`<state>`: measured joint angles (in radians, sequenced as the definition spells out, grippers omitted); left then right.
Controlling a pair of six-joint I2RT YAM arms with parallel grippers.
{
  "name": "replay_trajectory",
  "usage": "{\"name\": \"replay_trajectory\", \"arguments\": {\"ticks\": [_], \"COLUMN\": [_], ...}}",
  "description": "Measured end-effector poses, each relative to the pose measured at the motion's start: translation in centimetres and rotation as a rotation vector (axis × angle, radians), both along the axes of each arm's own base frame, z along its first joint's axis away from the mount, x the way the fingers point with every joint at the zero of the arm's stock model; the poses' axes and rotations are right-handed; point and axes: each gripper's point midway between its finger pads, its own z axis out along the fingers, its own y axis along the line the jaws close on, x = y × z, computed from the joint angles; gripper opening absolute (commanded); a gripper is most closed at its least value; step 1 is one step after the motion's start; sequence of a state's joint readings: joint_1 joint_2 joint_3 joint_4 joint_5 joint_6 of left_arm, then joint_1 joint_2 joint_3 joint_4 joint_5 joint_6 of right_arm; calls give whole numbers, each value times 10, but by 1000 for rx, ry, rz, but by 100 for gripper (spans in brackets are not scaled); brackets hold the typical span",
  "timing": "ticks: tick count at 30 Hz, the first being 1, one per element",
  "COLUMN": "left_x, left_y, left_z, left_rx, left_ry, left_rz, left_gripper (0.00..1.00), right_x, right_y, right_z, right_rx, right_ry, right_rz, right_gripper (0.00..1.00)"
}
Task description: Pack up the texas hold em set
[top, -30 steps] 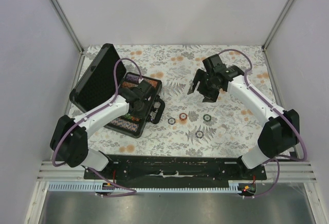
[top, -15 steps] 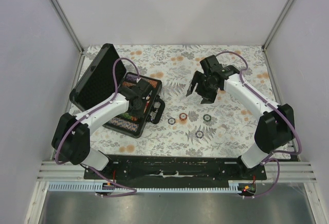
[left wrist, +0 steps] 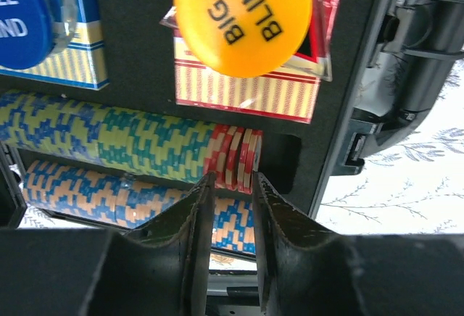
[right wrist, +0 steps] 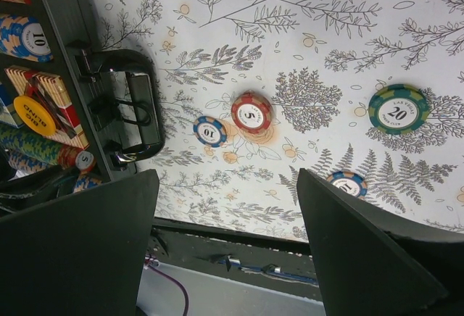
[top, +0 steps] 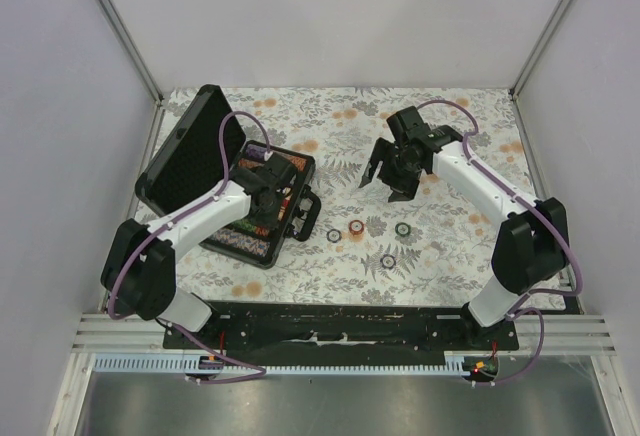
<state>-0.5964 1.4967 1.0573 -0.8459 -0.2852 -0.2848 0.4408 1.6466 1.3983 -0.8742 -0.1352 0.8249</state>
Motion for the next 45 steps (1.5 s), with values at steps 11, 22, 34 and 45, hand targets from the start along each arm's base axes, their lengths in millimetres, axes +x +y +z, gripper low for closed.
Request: {"name": "replay_trajectory", "arguments": {"ticks": [11,22,34,45], "left_x": [1,2,11,22], "left_y": [9,10,1,-22], "left_z": [7,20,49,94], "left_rx": [23,3,-73,-259], "left_ry": [-25,-67,-150,-303], "left_rz": [17,20,17,4], "left_gripper": [32,40,45,50], "right_x": [0,-1,-20,-48], "right_y": [3,3,17,53], "right_z": [-5,-8,-55,-91], "right_rx": [7,-2,-86,-307], "right_ry": [18,15,104,77], "right_rz": [14,49,279,524], "right_gripper": [85,86,86,83]}}
